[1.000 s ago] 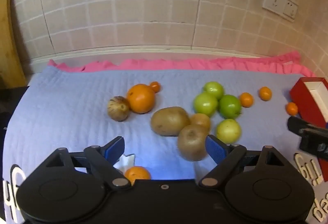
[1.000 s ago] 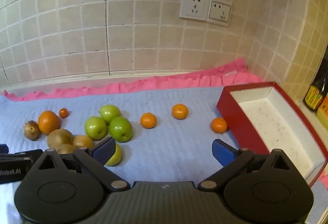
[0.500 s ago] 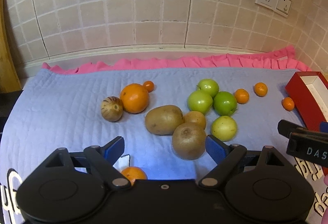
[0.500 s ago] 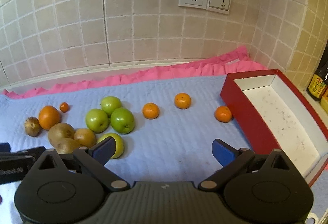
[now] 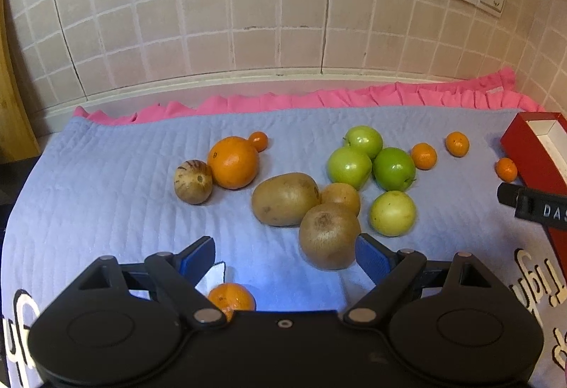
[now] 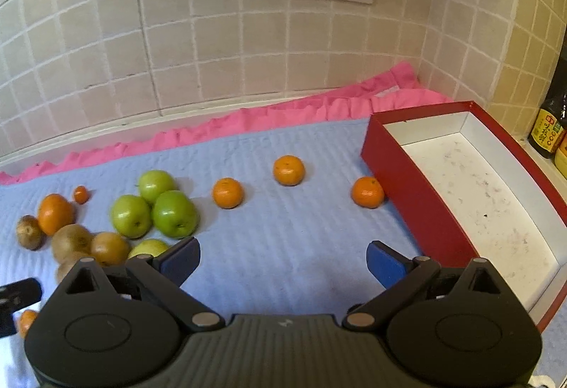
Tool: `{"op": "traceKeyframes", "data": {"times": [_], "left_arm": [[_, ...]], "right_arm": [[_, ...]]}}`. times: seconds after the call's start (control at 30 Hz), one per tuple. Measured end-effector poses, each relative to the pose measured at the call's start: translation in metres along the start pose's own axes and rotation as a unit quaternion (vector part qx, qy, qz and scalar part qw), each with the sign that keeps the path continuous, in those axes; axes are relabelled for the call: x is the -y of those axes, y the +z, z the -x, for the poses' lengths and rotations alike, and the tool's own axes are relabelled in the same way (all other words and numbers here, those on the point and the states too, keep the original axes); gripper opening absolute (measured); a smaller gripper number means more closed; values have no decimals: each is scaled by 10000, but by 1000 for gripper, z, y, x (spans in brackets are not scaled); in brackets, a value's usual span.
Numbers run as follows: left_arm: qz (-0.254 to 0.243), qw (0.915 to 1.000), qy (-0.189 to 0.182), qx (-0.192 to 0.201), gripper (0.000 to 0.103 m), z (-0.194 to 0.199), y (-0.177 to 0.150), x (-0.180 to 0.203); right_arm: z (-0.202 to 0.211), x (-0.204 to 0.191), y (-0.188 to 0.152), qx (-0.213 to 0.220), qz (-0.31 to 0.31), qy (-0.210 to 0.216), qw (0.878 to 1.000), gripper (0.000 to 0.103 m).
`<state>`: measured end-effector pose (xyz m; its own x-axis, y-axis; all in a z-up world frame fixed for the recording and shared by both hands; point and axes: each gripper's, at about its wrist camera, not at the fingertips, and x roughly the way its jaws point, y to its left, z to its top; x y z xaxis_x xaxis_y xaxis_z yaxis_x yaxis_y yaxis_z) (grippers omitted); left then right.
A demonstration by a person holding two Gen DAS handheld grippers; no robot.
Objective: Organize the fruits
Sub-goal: 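Move both tools toward the fruit on the mat, then grasp a mandarin with the right tool while the left tool grasps a brown kiwi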
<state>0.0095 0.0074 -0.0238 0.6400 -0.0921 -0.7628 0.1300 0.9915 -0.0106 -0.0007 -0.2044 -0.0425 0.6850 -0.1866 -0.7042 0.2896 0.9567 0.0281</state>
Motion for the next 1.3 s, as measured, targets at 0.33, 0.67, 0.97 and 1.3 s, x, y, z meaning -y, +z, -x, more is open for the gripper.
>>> {"op": "traceKeyframes", "data": {"times": [0.33, 0.67, 0.97, 1.3], "left_arm": [[209, 9995, 113, -209, 102, -5, 8, 8], [220, 9994, 101, -235, 102, -8, 6, 25], [114, 9994, -203, -254, 102, -19, -1, 35], [-62, 9978, -529, -385, 102, -45, -6, 37]], "right_arm": [[-9, 3, 14, -144, 189, 32, 9997, 101], [-21, 14, 16, -262, 312, -15, 9992, 101], [-48, 44, 14, -179, -125, -76, 9997, 100], [-88, 79, 15, 288, -1318, -507, 9896, 92]]}}
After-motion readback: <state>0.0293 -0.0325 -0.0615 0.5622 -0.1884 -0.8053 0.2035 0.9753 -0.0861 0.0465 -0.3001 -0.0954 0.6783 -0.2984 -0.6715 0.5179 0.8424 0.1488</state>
